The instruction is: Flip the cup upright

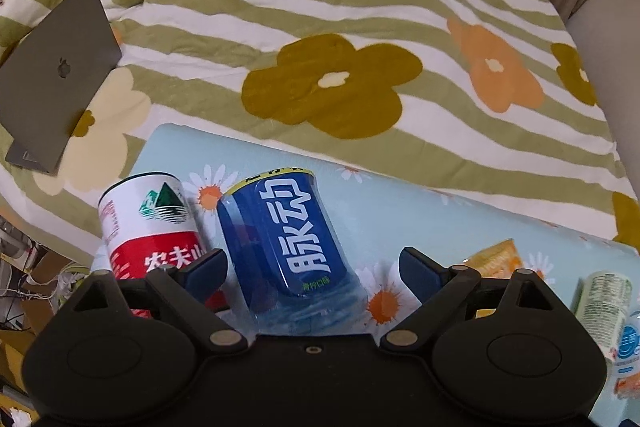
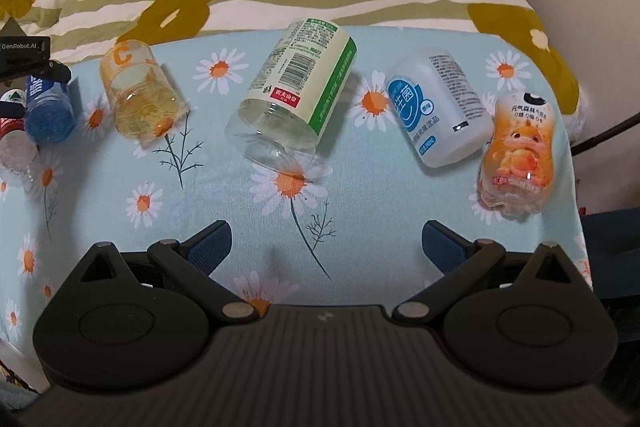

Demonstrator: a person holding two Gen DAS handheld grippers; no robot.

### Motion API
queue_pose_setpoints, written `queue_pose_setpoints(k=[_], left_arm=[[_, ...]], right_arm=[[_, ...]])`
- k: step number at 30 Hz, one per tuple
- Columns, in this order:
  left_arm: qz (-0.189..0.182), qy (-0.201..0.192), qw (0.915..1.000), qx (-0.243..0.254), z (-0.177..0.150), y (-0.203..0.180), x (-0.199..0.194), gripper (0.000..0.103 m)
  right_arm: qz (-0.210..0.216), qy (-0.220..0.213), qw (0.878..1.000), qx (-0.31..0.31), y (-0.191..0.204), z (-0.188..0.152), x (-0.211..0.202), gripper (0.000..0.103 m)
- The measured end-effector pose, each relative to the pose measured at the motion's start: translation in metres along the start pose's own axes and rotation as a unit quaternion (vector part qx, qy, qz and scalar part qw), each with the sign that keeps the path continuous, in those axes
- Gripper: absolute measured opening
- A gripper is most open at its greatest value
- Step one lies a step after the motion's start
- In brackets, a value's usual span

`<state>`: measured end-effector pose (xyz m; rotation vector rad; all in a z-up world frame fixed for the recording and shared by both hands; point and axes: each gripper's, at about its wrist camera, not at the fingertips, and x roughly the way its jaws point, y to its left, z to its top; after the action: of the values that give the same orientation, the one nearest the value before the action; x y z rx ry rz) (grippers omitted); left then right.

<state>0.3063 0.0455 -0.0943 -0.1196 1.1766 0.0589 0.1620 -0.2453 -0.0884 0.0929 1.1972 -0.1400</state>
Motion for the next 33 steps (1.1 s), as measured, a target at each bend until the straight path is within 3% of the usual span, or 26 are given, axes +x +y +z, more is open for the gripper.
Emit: queue_pose_setpoints(k=[5,13,23,33], left_arm=[[0.012,0.006,0.9998,0.013,0.000,-0.001,0.011,0.080],[0.012,0.024,0.9994,0.024,-0.003,0.002,0.024,0.067],[-0.014,0.010,0.9990,0.041,-0.004,-0.005,0.013,0.066],[-0.044,-0.020,0.9965,0.068,-0.029,-0.039,-0.042,0.066]], right_arm=[[-0.001,0.007,1.000,0.007,0.005,0.003,0.006,0.103],[0.002,0.010,1.000,0.017,0.008,0.003,0.008,0.103],[0.007,-0.002,0.999,0.031,0.005,-0.003,0.000,0.103],[0.027,-0.038,0.998,0.037,-0.013,-0.018,-0.026,0.103]])
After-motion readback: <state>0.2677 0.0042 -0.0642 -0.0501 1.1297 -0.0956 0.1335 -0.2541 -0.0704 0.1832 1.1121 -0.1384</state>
